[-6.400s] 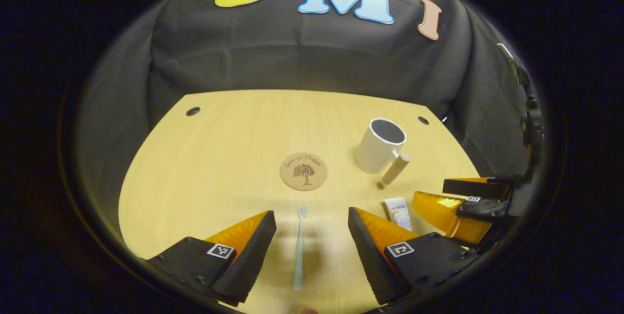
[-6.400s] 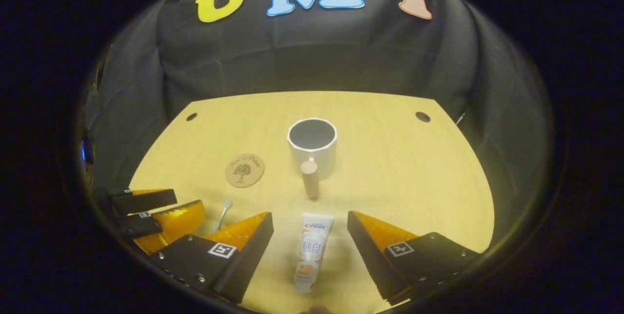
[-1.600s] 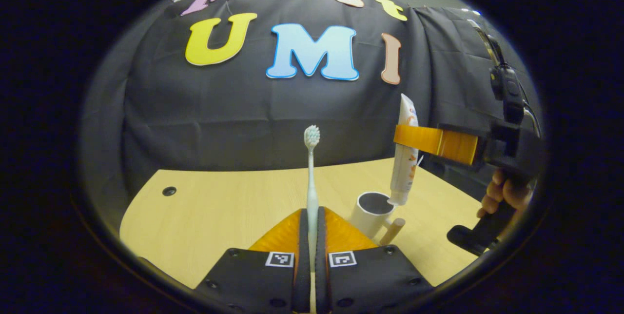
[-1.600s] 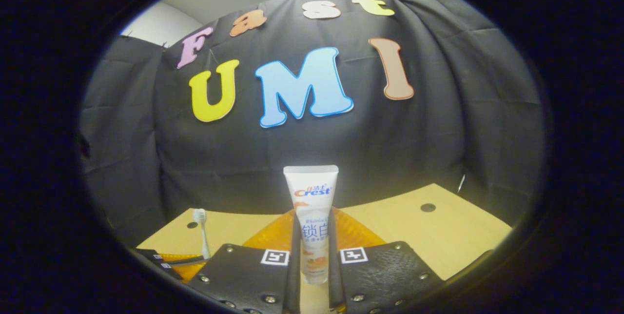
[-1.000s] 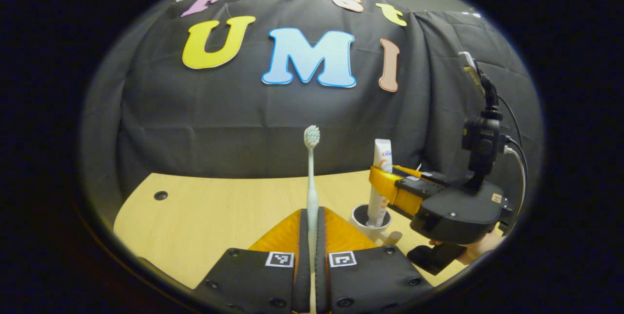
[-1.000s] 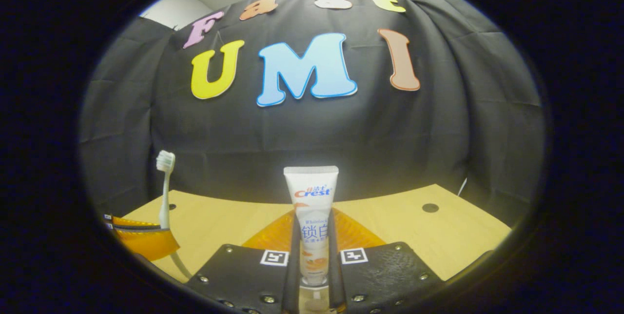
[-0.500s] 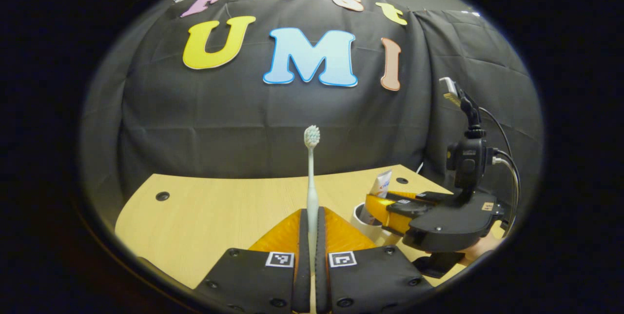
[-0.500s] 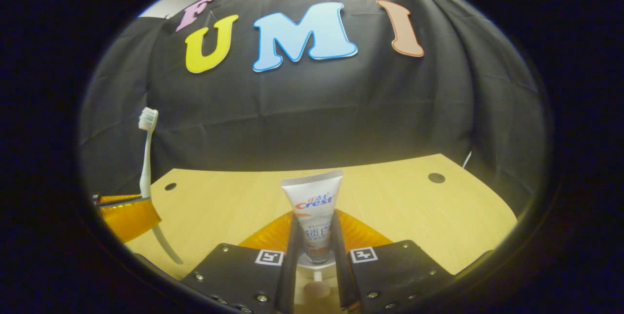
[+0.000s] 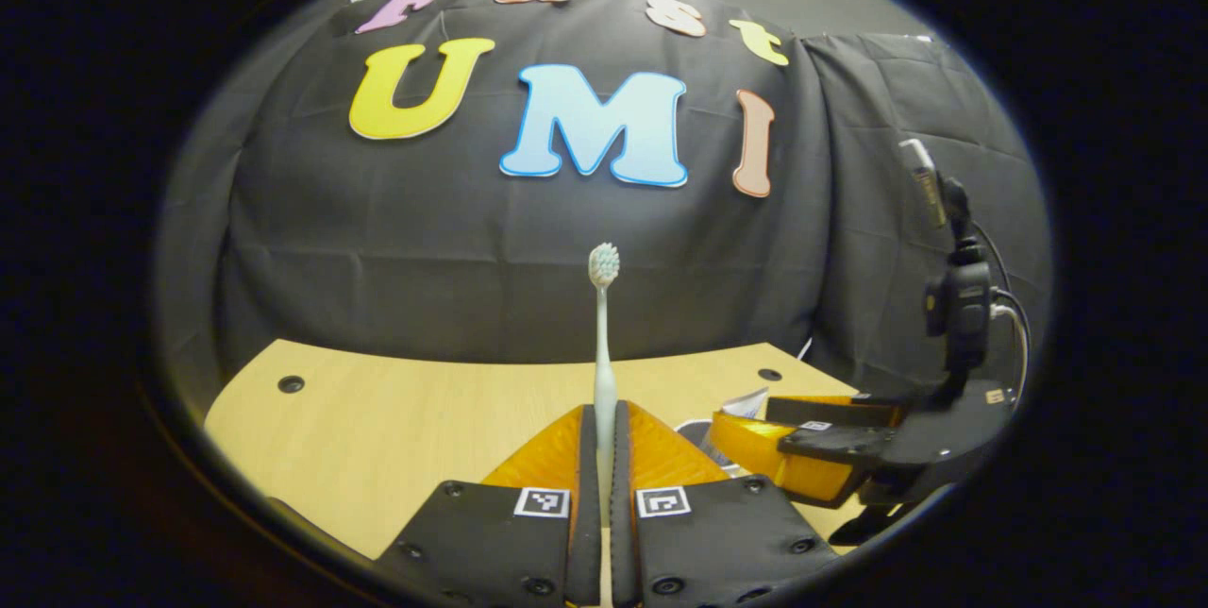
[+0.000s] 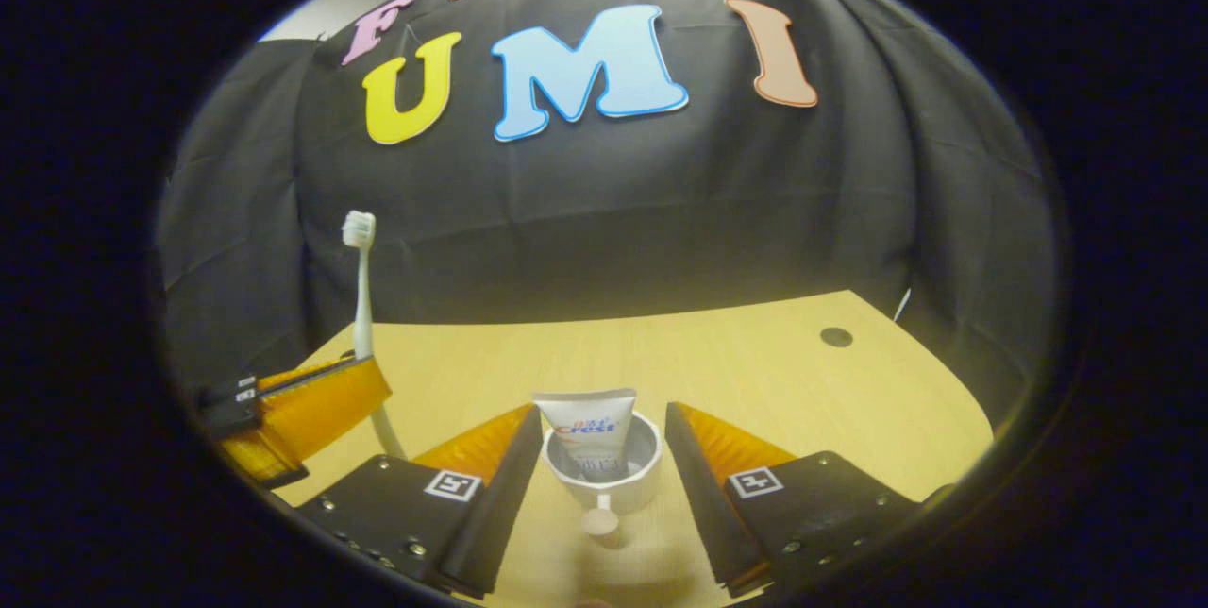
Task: Put the toothbrush and toothpaste on the desktop into the cup, then pick up the cup and place it on the coaster on the desktop.
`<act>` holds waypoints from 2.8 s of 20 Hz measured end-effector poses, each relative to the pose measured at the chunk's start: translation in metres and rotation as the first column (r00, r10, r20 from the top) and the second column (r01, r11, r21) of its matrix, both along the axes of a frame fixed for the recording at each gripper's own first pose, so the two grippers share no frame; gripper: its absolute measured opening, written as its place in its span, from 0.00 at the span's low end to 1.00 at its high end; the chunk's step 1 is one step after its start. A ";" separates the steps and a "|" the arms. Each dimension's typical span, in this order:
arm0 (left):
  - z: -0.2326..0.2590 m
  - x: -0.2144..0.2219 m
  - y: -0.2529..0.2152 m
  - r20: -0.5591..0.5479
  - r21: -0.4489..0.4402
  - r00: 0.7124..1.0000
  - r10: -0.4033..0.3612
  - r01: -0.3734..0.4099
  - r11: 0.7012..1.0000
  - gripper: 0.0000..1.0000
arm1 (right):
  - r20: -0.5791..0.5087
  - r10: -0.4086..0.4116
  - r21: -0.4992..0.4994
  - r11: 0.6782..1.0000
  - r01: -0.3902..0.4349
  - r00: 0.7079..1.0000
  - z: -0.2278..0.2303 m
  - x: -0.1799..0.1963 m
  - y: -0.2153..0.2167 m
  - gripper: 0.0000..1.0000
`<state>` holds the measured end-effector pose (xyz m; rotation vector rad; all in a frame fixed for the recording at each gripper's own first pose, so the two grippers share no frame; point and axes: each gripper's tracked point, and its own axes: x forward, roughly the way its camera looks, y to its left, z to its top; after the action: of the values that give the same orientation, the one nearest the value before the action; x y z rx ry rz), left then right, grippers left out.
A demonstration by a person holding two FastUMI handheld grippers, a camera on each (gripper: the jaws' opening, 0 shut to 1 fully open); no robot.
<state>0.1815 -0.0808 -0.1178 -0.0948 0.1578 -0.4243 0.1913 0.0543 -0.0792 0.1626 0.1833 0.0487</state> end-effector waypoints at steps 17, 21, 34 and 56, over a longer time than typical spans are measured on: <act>0.025 0.050 -0.074 0.180 -0.226 0.983 -0.041 0.082 0.971 0.11 | -0.169 -0.154 0.053 0.985 0.165 0.974 -0.028 -0.121 -0.046 0.87; 0.001 0.057 -0.095 0.132 -0.212 0.988 -0.078 0.105 0.972 0.11 | -0.188 -0.164 0.079 0.980 0.181 0.968 -0.029 -0.126 -0.048 0.87; -0.005 0.048 -0.108 0.131 -0.169 0.983 -0.129 0.150 0.974 0.16 | -0.202 -0.143 0.098 0.981 0.165 0.969 -0.030 -0.119 -0.042 0.86; 0.041 -0.009 -0.046 0.142 -0.080 0.989 -0.035 0.047 0.996 0.94 | -0.173 -0.116 -0.045 0.993 0.110 0.978 -0.018 -0.102 -0.035 0.86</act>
<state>0.1722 -0.1272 -0.0773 -0.1431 0.0037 -0.4771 0.0890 0.0195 -0.0975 0.1423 0.3500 -0.0825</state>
